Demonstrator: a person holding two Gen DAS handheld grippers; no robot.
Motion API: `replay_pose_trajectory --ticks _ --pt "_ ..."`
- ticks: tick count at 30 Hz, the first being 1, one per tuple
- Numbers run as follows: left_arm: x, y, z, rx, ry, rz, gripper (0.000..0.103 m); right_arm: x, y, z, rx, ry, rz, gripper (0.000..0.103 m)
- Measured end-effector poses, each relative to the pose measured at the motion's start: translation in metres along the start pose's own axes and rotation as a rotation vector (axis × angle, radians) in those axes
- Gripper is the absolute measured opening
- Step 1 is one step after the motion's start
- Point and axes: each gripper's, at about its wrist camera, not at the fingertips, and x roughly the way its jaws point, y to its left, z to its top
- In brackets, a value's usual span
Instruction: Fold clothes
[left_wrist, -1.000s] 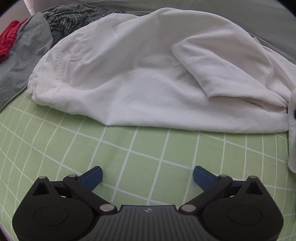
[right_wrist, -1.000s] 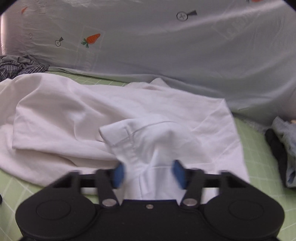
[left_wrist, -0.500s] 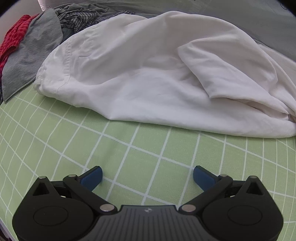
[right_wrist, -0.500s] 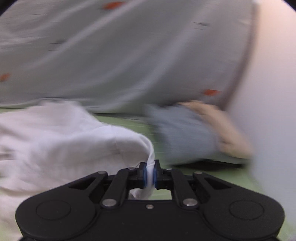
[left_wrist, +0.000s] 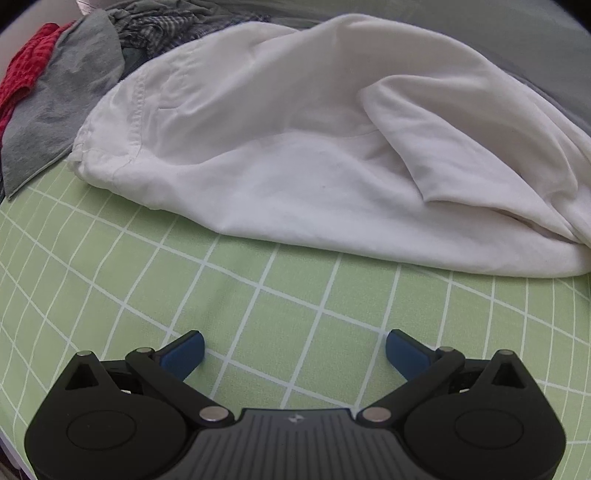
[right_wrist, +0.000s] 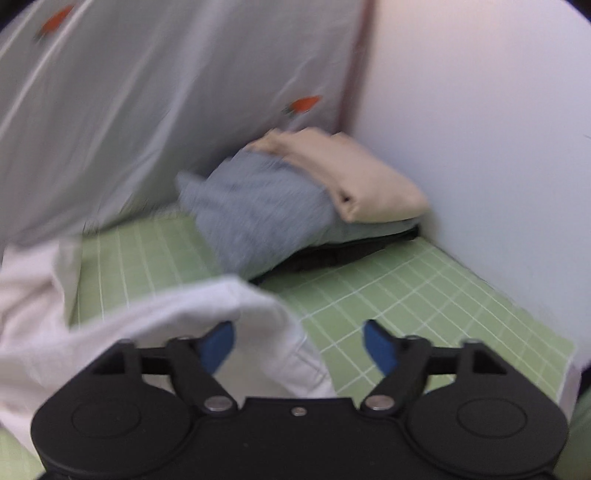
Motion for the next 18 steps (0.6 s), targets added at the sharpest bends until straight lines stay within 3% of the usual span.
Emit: replay_pose_trajectory --ticks 4,8,12,15,18 --pt "-0.002 0.008 0.007 0.056 0.055 -0.051 0.103 -0.032 0.007 0.013 0.119 -0.104 -0.004 0.099" --pt "-0.016 0.043 0.012 -0.078 0.052 -0.151 0.103 -0.048 0.030 0.014 0.159 -0.118 0.120 0.101" --pt "-0.033 0.086 0.039 -0.193 0.007 -0.212 0.103 -0.041 0.070 0.001 0.117 -0.011 0.199 0.101" --pt "-0.035 0.127 0.088 -0.241 -0.055 -0.232 0.103 -0.027 0.093 -0.007 0.178 0.086 0.228 0.101" --pt "-0.045 0.143 0.128 -0.257 -0.104 -0.261 0.103 -0.011 0.115 -0.010 0.251 0.149 0.222 0.101"
